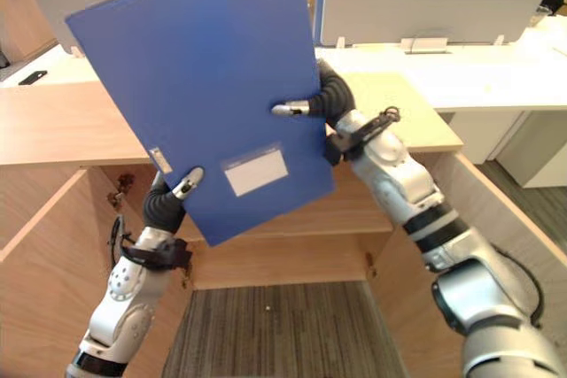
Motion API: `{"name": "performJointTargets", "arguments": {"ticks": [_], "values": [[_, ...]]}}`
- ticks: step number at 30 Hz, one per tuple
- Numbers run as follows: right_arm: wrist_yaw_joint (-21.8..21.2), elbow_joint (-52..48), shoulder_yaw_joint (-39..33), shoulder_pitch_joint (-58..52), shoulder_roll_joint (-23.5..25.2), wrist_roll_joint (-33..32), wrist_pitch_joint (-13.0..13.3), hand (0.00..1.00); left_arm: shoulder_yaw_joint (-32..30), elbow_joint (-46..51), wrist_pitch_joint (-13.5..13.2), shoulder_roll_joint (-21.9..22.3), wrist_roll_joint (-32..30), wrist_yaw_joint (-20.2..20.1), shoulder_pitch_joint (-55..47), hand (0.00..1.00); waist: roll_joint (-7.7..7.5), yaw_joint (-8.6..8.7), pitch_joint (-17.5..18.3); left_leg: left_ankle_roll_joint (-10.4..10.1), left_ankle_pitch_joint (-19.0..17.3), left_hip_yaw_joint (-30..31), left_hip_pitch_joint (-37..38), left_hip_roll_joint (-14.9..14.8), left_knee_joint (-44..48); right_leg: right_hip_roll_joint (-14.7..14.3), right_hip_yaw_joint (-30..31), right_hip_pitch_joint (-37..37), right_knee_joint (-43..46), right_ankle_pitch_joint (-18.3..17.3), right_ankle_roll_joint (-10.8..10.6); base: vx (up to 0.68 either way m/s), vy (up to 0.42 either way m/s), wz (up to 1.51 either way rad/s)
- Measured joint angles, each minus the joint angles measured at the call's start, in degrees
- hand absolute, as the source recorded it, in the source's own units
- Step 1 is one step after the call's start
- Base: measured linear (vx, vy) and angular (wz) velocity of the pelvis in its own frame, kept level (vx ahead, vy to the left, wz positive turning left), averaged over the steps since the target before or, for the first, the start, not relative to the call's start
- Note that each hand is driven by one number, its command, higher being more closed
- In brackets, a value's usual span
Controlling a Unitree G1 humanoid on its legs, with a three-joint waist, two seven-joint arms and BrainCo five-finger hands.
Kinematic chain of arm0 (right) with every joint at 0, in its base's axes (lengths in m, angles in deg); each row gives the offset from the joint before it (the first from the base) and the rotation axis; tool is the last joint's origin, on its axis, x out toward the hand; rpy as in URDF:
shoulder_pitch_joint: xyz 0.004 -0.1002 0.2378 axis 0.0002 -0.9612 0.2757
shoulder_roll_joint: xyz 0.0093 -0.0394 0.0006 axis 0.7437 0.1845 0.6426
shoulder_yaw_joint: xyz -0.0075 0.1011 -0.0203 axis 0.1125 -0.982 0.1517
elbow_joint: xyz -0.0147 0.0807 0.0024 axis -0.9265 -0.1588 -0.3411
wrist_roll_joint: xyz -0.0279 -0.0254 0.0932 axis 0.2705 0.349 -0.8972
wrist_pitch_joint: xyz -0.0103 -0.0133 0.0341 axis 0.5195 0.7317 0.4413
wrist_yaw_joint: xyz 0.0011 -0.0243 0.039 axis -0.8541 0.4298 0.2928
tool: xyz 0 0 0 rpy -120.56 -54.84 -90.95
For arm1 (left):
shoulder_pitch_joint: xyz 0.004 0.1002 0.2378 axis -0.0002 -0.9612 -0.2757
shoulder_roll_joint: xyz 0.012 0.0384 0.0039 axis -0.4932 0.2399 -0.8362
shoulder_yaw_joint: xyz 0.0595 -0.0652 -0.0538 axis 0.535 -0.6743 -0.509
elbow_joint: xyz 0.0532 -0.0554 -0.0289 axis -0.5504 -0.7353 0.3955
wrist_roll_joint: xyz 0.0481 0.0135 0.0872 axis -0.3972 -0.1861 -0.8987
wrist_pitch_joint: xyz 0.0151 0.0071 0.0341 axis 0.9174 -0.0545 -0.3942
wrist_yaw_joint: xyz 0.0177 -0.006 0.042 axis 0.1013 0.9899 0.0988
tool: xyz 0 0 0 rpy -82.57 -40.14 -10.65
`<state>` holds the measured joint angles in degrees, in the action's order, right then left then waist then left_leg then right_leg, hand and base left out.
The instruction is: Walk over to the cabinet, pick up the folder, carry it to the office cabinet, place the folder inside the office cabinet, then close the office cabinet door
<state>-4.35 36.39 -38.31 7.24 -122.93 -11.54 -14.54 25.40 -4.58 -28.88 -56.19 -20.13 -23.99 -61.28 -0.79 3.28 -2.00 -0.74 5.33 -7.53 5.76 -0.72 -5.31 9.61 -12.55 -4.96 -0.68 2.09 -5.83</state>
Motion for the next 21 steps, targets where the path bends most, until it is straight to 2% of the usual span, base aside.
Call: {"name": "performJointTargets", "arguments": {"ticks": [2,3,6,9,15,16,21], "values": [[-0.83,-0.01,1.55,0.58,-1.51,-0.37,-0.07,0.0,0.13,0.0,-0.08,-0.56,0.04,0.0,0.04,1.0,-0.01,-0.42,0.03,-0.03,0.13,0.03,-0.05,-0.14,-0.01,-0.14,-0.02,0.2,-0.09,0.08,0.13,-0.07,-0.015,0.01],[-0.95,-0.04,2.6,0.89,-2.43,-1.06,-0.19,1.0,0.25,0.0,-0.18,-0.72,0.05,0.0,0.11,1.0,-0.03,-0.69,0.16,-0.09,0.21,0.03,-0.22,-0.29,-0.02,-0.27,-0.02,0.27,-0.31,0.16,0.24,-0.06,-0.019,0.0],[-1.35,-0.05,5.06,1.14,-4.28,-2.2,-0.65,1.0,0.29,0.0,-0.54,-1.59,0.29,0.16,0.15,1.0,-0.08,-1.23,1.72,-0.34,0.57,0.18,-1.56,-0.69,-0.01,-0.81,-0.19,1.07,-1.04,0.62,0.8,-0.01,-0.008,0.0],[-2.05,-0.07,7.8,2.28,-6.45,-2.67,-1.14,1.0,0.31,-0.01,-0.76,-2.84,0.58,0.17,0.16,1.0,-0.09,-1.32,1.89,-0.59,0.76,0.61,-1.61,-1.07,0.0,-1.22,-0.77,0.99,-1.26,0.98,0.81,-0.01,-0.031,0.07],[-4.52,-1.22,11.49,3.14,-9.79,-4.48,-1.63,1.0,0.52,0.0,-1.69,-4.42,3.63,-0.06,0.27,1.0,-0.35,-2.58,2.72,-1.07,1.01,0.81,-1.78,-2.12,-0.01,-2.41,-1.28,0.36,-2.76,1.48,1.55,-0.01,-0.017,0.01],[-4.86,-1.42,11.54,3.13,-9.86,-4.51,-1.67,1.0,0.75,0.0,-1.7,-4.81,4.69,-0.3,0.27,0.0,-0.34,-2.68,2.95,-1.13,1.02,0.89,-1.78,-2.25,-0.01,-2.55,-1.33,0.19,-3.03,1.5,1.59,0.0,0.0,0.0],[-4.98,-2.88,11.22,1.75,-10.44,-4.99,-1.69,1.0,1.3,-0.03,-3.02,-5.11,9.44,-2.84,0.26,0.0,-0.52,-2.91,3.35,-1.37,1.01,0.91,-1.79,-2.51,0.0,-2.85,-1.37,-0.02,-3.49,1.51,1.59,0.0,0.0,0.0]]}}
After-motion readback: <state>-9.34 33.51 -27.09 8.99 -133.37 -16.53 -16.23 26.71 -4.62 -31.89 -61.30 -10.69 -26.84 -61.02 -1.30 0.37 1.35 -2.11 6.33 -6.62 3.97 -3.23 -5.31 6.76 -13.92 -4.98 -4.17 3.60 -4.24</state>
